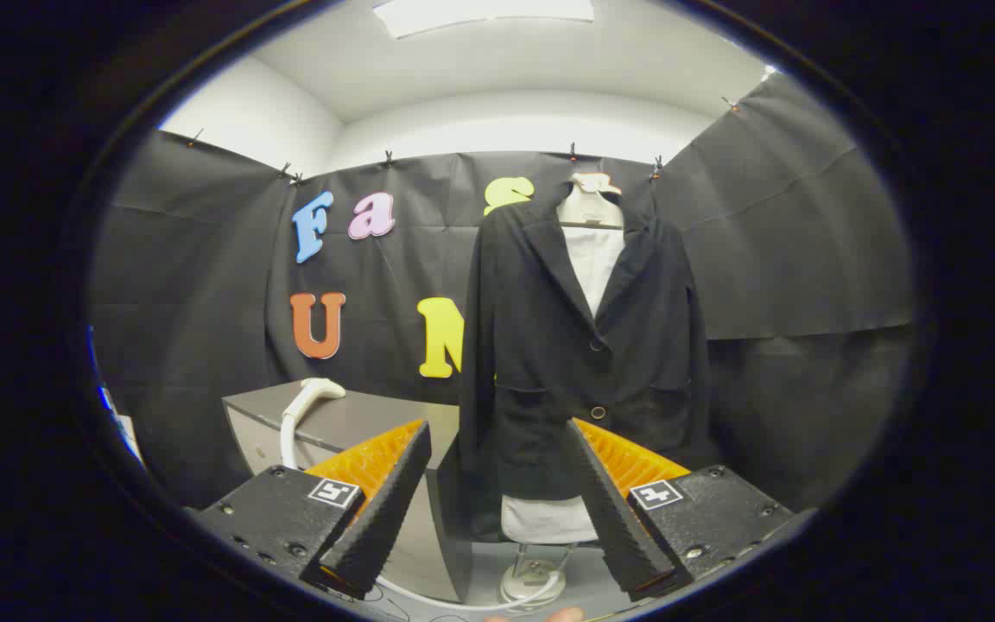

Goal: Iron the clothes twice with a garment steamer, once on the left side and once on the right side.

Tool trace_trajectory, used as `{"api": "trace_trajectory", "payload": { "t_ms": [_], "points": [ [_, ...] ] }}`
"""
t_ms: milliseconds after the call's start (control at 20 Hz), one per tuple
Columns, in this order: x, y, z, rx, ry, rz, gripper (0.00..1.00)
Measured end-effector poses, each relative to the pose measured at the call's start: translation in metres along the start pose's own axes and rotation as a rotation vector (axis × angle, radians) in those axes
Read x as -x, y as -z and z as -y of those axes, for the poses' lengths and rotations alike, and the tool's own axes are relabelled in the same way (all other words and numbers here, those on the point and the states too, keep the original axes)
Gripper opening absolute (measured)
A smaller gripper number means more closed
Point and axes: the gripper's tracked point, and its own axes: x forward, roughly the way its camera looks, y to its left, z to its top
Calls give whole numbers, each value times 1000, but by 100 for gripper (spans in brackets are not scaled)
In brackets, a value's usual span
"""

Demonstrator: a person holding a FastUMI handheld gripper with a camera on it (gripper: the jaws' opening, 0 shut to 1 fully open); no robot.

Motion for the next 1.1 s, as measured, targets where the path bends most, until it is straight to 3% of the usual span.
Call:
{"api": "trace_trajectory", "payload": {
  "t_ms": [600,950,1100],
  "points": [
    [-7,-7,5,7,68,-17,99],
    [-23,5,-32,-62,69,-112,99],
    [-40,-8,-70,-60,19,-113,99]
  ]
}}
